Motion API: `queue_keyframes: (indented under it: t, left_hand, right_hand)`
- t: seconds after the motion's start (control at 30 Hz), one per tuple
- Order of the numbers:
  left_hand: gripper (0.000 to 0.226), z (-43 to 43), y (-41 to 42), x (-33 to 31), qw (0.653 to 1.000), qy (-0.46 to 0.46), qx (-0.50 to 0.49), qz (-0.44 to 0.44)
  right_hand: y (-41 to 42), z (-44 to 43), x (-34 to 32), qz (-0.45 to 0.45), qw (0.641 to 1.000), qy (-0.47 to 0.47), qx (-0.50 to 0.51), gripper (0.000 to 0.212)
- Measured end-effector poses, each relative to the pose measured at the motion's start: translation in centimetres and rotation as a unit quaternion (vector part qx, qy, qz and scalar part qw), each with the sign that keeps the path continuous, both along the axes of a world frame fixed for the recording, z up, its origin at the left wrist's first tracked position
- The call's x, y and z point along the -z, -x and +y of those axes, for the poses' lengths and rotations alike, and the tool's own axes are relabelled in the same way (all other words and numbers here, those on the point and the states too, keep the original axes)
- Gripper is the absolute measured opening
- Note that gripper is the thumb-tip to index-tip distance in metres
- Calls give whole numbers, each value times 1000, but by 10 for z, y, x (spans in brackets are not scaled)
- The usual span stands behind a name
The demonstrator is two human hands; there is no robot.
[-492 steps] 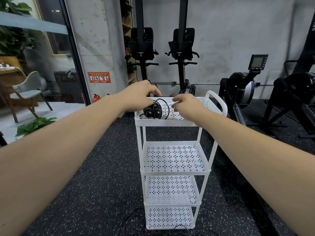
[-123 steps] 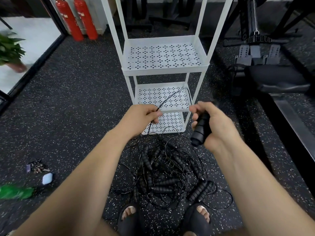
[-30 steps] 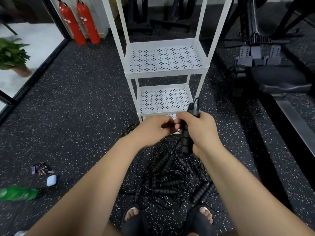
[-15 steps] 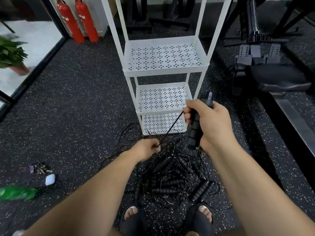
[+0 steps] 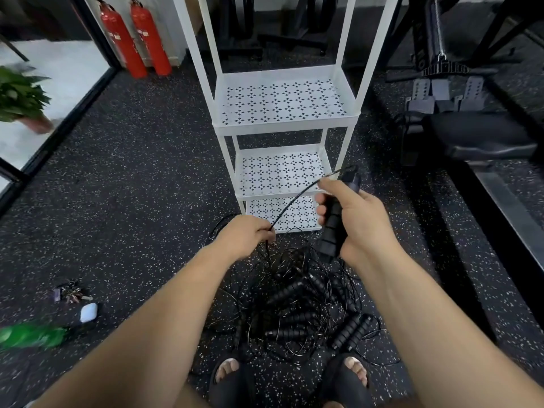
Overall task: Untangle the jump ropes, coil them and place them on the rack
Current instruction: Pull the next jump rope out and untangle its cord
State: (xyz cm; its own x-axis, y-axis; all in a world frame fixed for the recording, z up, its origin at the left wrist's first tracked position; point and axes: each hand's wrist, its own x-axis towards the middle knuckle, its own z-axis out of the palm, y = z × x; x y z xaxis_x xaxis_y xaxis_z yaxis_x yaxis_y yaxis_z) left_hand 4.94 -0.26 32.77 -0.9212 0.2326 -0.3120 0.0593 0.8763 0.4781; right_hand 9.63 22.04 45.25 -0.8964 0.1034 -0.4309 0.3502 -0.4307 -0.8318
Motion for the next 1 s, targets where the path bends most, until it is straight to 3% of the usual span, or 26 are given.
queue_keyframes:
  t: [0.23, 0.33, 0.43, 0.73, 0.83, 1.0]
  left_hand:
    - [20, 10, -3, -37, 998, -14, 20, 56]
    - [28, 19, -5, -62, 991, -45, 42, 119]
    - [20, 25, -6, -79, 979, -81, 60, 175]
    - [23, 30, -16, -84, 980, -130, 68, 132]
    - [7, 28, -14, -81, 982, -150, 36, 107]
    - [4, 11, -9, -69, 988, -151, 2, 44]
  right_hand:
    - [0, -7, 13, -43, 996, -45, -69, 18]
    - [0, -10, 14, -34, 995, -53, -74, 17]
    - [1, -11, 15, -14, 996, -59, -72, 13]
    - [0, -16, 12, 33, 992, -107, -54, 9]
    - [-1, -15, 5, 48, 993, -104, -34, 8]
    - [5, 2, -13, 96, 992, -84, 5, 7]
